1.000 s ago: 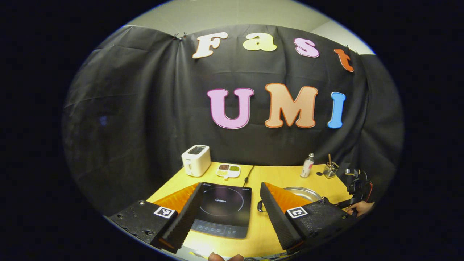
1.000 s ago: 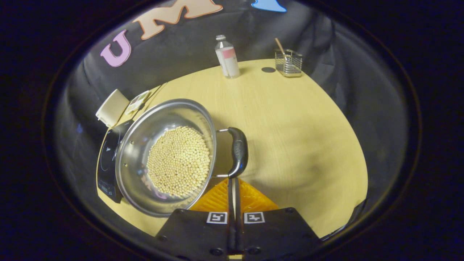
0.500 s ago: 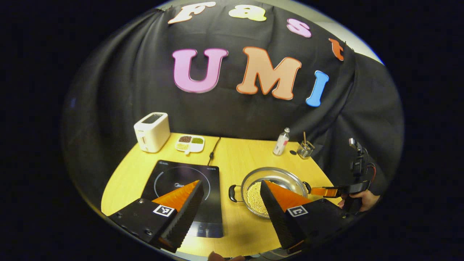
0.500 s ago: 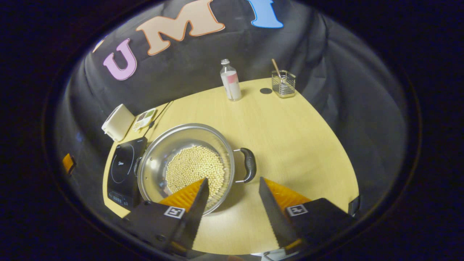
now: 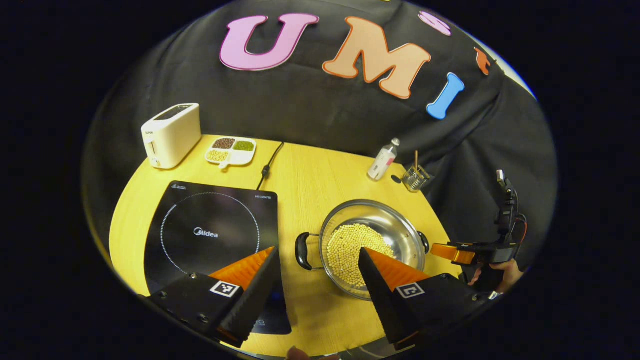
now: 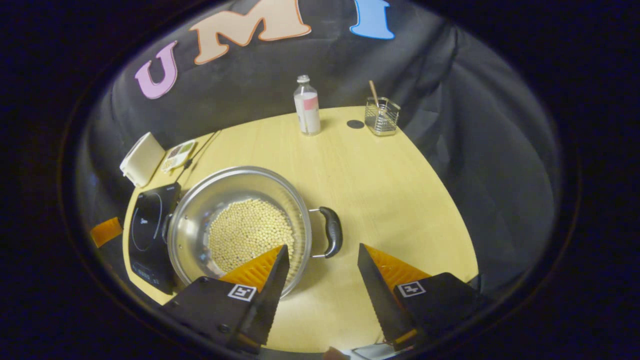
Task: First push the handle of the pot to place it horizontally, then grasp the pot with both hands and set it on the induction cooktop.
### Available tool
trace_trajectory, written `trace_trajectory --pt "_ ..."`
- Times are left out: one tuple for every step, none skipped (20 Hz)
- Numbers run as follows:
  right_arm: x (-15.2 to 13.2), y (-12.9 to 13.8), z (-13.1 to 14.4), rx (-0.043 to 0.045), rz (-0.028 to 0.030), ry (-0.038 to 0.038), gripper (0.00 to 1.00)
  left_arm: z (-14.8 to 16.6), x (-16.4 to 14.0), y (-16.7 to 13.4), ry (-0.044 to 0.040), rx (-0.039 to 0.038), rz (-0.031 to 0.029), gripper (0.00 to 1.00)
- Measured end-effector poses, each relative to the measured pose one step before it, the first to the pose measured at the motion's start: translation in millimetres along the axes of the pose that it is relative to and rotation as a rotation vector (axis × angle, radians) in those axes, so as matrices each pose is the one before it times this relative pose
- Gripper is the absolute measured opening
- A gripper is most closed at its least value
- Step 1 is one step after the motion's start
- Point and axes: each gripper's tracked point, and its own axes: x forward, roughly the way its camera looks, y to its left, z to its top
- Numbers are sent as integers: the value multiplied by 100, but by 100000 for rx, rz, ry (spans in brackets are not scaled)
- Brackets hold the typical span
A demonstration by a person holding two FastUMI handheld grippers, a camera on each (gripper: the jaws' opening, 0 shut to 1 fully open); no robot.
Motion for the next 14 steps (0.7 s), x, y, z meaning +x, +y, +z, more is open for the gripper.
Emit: trace_trajectory --pt "428 52 214 -95 864 234 86 -328 915 -75 1714 1034 687 98" --pt "439 152 146 -112 1244 209 86 -182 934 25 1050 1696 1356 98" --pt "641 -26 107 -688 899 581 86 -496 898 24 1892 1726 1627 98" --pt "687 -211 -99 -641 778 822 77 -200 795 119 1328 922 1540 98" --pt "701 72 141 171 1350 913 87 -407 809 -144 2405 118 544 98" --pt "495 -17 15 345 1075 416 87 -252 702 -80 1777 -362 542 98" --pt "691 114 236 459 1381 509 87 -332 806 -94 2128 -109 -34 98" --pt "555 163 -75 240 1564 752 87 -146 773 94 1433 383 280 98" --pt "492 116 -59 -404 1333 853 87 -314 726 179 1773 176 246 98" --pt "492 -76 -192 -1058 752 878 87 -95 664 136 1215 -189 -23 98" --pt "520 -134 -60 -1009 332 694 87 -133 726 325 976 -218 779 98" --pt "616 103 -73 -444 1273 739 87 -436 576 316 2509 -331 600 98" --pt "449 -66 94 -101 491 536 75 -507 459 184 2010 -413 564 98" --pt "275 20 -122 209 988 368 74 -184 407 150 1270 -150 646 97"
